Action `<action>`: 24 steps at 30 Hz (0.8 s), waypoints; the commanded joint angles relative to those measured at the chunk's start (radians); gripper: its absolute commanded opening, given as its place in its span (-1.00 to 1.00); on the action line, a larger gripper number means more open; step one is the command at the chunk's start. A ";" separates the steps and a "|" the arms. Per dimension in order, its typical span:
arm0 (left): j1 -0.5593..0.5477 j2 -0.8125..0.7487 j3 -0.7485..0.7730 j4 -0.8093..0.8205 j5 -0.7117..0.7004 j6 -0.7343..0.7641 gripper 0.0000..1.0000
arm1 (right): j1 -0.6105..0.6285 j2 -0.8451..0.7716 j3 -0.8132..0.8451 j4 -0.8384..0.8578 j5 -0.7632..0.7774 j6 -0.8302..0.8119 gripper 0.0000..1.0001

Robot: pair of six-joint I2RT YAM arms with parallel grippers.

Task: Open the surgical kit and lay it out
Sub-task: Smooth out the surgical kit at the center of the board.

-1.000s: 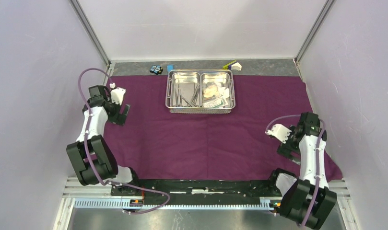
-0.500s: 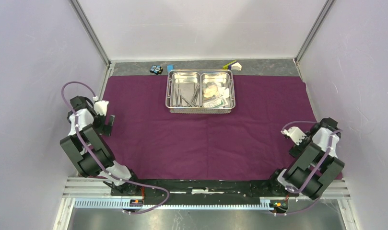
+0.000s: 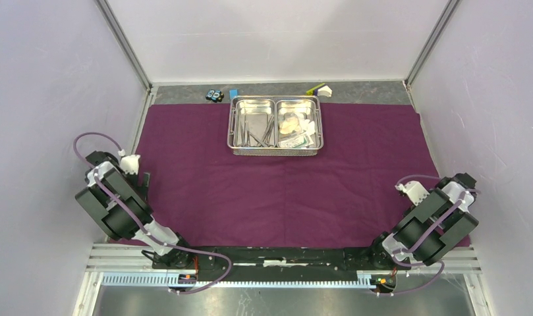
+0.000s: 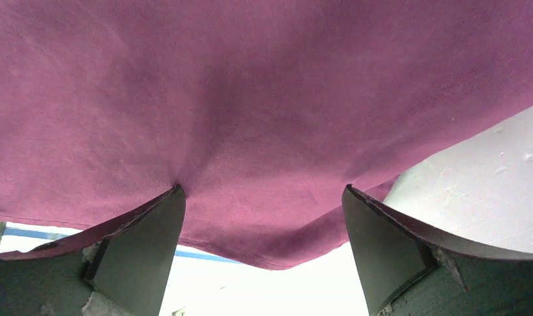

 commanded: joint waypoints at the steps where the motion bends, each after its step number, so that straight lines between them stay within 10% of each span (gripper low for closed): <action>1: 0.076 0.035 -0.033 0.108 -0.058 0.101 1.00 | -0.045 0.006 -0.012 0.030 -0.026 -0.102 0.92; 16: 0.129 -0.025 0.103 -0.050 0.053 0.098 1.00 | -0.083 -0.026 0.127 -0.106 -0.162 -0.113 0.93; 24: 0.103 -0.122 0.258 -0.225 0.352 -0.016 1.00 | 0.018 -0.081 0.284 -0.240 -0.383 -0.033 0.96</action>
